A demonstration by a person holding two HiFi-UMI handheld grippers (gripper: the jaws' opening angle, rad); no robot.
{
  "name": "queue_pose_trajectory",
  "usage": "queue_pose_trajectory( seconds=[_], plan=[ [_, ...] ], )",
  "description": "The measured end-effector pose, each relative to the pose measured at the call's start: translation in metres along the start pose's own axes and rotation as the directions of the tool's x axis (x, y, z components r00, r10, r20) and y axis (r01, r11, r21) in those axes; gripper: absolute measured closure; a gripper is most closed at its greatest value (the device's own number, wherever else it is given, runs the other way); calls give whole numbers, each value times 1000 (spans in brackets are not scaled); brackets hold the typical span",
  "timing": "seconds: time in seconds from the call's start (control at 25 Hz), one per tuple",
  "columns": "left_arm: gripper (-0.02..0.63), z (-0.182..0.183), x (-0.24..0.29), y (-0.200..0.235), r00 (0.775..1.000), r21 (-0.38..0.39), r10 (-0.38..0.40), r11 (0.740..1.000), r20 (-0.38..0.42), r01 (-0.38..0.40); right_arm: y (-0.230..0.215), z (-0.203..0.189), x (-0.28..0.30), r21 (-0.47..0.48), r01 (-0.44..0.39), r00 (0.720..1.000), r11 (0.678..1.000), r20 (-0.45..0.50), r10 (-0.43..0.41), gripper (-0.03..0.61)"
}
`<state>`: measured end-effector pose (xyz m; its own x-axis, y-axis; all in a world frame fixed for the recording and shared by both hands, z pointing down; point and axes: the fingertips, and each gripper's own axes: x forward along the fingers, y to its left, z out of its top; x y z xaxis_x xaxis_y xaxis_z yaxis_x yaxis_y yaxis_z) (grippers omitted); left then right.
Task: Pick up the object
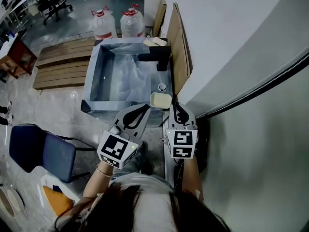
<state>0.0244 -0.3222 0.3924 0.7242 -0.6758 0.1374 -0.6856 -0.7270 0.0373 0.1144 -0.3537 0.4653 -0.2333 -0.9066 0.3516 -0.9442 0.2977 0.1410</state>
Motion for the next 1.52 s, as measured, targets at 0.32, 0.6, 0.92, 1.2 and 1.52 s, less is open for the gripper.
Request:
queue_pose_trajectory(
  seconds=[0.32, 0.6, 0.92, 1.2, 1.52],
  plan=[
    [604, -8, 20, 24, 999, -10, -26, 1000, -27, 26, -10, -27, 38, 15, 23, 995, 1000, -93, -22, 546],
    [604, -20, 40, 40, 996, -13, -57, 998, -62, 56, -13, -54, 70, 33, 27, 983, 999, -182, -21, 520],
    [604, -31, 56, 59, 993, -30, -75, 997, -96, 73, -22, -92, 99, 67, 70, 951, 995, -305, -46, 512],
    [604, -43, 63, 74, 990, -48, -74, 996, -122, 69, -24, -116, 116, 93, 93, 927, 991, -370, -52, 512],
    [604, -54, 67, 81, 987, -75, -80, 995, -142, 70, -27, -140, 128, 150, 133, 899, 980, -435, -55, 512]
  ],
)
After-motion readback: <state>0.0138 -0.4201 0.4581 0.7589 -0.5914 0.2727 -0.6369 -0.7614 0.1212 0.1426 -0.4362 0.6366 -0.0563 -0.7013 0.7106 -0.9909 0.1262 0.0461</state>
